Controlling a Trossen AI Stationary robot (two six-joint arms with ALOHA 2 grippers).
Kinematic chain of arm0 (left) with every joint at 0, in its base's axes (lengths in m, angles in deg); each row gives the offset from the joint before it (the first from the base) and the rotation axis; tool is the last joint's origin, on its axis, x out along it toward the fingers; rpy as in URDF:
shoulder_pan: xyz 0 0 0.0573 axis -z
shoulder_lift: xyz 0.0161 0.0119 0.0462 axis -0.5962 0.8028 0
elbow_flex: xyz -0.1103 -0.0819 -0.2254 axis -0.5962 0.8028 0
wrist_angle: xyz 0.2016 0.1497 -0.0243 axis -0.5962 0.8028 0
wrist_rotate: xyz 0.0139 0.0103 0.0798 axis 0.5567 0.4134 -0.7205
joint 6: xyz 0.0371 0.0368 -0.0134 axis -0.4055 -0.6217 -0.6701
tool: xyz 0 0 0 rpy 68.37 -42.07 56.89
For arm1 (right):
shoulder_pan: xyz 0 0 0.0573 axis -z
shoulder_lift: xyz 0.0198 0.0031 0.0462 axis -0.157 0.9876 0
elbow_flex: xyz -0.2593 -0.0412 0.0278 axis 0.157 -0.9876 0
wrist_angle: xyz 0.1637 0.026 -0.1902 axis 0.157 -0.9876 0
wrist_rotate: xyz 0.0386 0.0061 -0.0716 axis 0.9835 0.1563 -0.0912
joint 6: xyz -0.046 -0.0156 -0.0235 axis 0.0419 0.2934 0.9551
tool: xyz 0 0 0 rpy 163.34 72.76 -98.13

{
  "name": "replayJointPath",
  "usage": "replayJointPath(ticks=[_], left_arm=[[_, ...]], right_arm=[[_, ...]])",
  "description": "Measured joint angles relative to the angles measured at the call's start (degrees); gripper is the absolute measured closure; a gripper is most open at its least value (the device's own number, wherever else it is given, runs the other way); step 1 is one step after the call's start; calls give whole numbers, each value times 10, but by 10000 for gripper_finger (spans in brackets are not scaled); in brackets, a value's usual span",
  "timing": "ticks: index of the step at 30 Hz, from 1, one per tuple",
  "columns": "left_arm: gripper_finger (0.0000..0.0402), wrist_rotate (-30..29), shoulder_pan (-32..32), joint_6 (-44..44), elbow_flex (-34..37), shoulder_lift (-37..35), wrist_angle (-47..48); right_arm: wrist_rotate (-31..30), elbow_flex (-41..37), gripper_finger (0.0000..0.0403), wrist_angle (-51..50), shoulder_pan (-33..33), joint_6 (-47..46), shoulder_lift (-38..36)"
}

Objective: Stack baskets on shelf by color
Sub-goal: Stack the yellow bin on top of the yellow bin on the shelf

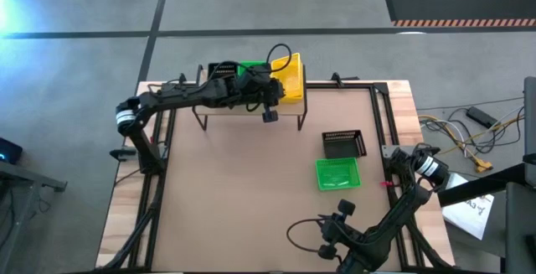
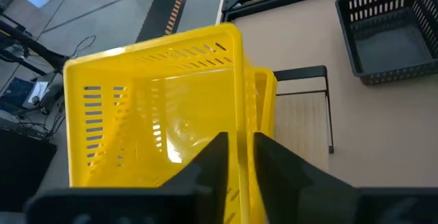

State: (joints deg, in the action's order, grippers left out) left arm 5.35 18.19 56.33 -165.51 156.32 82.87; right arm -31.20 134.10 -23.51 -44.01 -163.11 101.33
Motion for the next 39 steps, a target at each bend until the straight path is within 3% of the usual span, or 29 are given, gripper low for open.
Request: replayJointPath(ticks=[5, 20, 30, 34, 39], left_arm=[[396, -2, 0, -24, -1, 0, 2], [396, -137, 39, -122, -34, 0, 40], [396, -150, 50, -136, -18, 5, 32], [382, -149, 50, -136, -14, 5, 38], [335, -116, 51, -127, -17, 5, 37]], right_arm=[[0, 0, 334, 0, 0, 0, 0], [0, 0, 324, 0, 0, 0, 0], [0, 0, 334, -1, 0, 0, 0], [0, 0, 328, -1, 0, 0, 0], [0, 0, 323, -1, 0, 0, 0]])
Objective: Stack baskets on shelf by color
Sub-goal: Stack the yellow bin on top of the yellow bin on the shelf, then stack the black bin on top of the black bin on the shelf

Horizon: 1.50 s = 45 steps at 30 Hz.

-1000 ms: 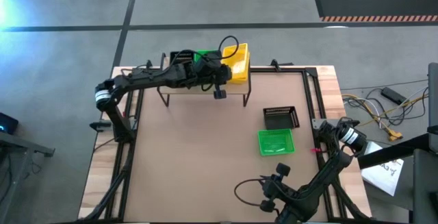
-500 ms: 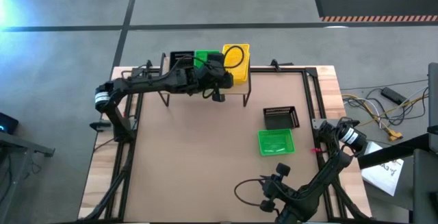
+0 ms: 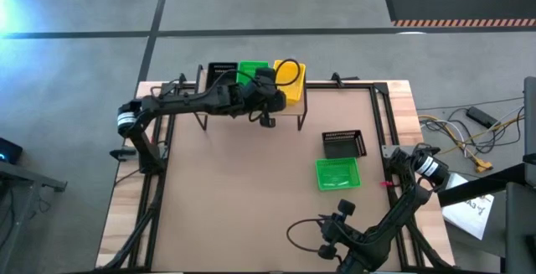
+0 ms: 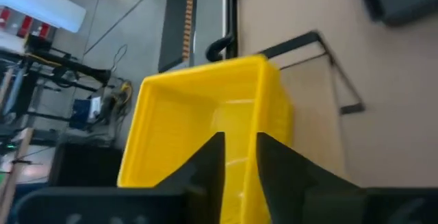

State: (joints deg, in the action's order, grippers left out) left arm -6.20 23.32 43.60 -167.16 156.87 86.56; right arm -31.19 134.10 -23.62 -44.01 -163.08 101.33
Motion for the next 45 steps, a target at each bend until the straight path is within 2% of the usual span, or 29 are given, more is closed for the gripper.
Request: replayJointPath(ticks=[5, 9, 13, 22, 27, 32, 35, 39, 42, 45], left_arm=[[297, 13, 4, 46, -12, -7, 0], [291, 11, 6, 73, -11, -28, 28], [304, -3, -14, 101, 1, -27, 71], [349, 2, -24, 113, 15, -4, 33], [352, 55, -23, 118, 15, -2, -14], [353, 66, -15, 128, 10, -5, -17], [353, 65, 4, 125, 3, -26, 7], [353, 65, 53, 129, 12, -71, 80], [353, 53, 104, 161, 49, -106, 138], [353, 21, 168, 213, 127, -153, 143]], right_arm=[[-4, 0, 330, -1, -4, 0, 0], [-4, -2, 337, -2, -16, -12, 0], [-5, -2, 342, -3, -30, -27, 0], [-20, -2, 344, -3, -41, -41, 0], [-20, -2, 344, -3, -41, -38, 0], [-21, -2, 347, -7, -44, -60, 0], [-21, -2, 347, -24, -44, -107, 0], [-22, -2, 347, -99, -42, -210, 0], [-24, -3, 347, -179, -36, -295, 0], [-26, -9, 342, -245, -22, -364, -2]])
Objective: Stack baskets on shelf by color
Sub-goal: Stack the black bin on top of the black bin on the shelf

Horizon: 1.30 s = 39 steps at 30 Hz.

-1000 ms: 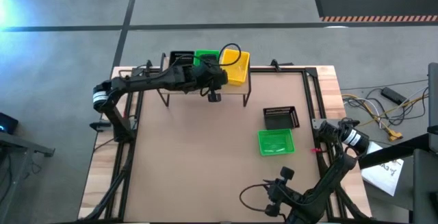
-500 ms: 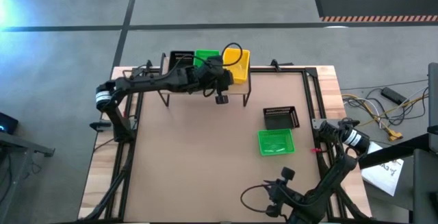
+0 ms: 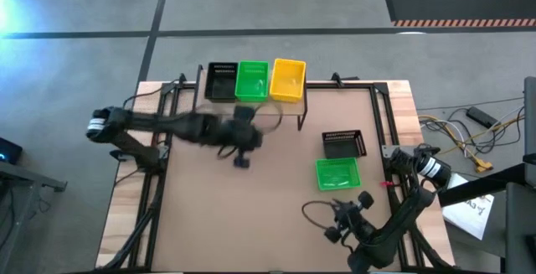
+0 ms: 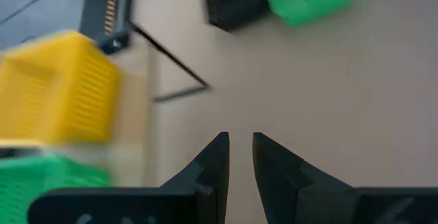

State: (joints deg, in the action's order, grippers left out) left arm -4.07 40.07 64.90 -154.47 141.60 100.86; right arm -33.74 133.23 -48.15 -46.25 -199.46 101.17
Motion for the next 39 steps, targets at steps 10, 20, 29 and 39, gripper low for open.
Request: replayJointPath(ticks=[10, 20, 29, 39], left_arm=[[353, -90, 215, 211, 326, -122, -227], [353, -212, 357, 320, 455, -116, -417], [353, -232, 386, 323, 458, -99, -435], [353, -234, 393, 336, 460, -99, -434]], right_arm=[[48, -22, 280, 7, 104, 96, -81], [142, -25, 202, 53, 298, 351, -166], [250, -103, 187, 181, 482, 473, -220], [307, -201, 197, 253, 528, 485, -215]])
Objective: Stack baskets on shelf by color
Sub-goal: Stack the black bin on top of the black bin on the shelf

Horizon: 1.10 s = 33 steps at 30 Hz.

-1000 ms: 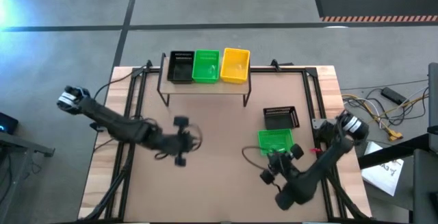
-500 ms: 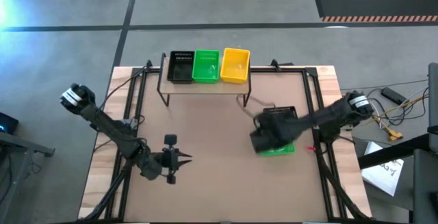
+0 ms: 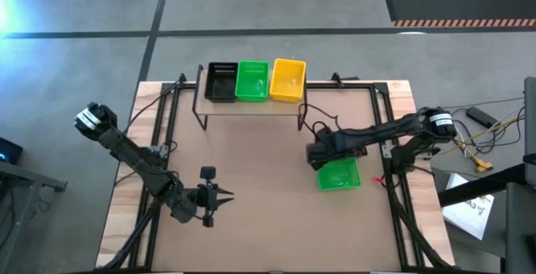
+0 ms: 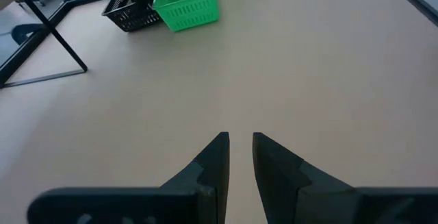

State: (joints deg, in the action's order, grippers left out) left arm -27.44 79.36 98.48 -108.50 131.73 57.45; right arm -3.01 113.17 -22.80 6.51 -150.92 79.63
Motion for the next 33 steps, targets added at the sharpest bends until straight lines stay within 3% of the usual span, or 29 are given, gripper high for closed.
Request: replayJointPath(ticks=[6, 13, 22, 28, 33], left_arm=[[353, 0, 0, 0, 0, 0, -3], [353, -3, 0, -24, -1, 0, -18], [353, -12, -2, -111, -31, 0, -35], [345, 11, -21, -192, -31, 11, -127], [292, 67, -53, -226, -34, 25, -134]], right_arm=[[0, -28, 256, 27, 0, 25, 0], [2, -11, 381, 105, -29, 102, 0], [5, 71, 391, 271, -132, 220, 16], [20, 170, 391, 280, -152, 312, 122], [38, 276, 392, 266, -151, 396, 233]])
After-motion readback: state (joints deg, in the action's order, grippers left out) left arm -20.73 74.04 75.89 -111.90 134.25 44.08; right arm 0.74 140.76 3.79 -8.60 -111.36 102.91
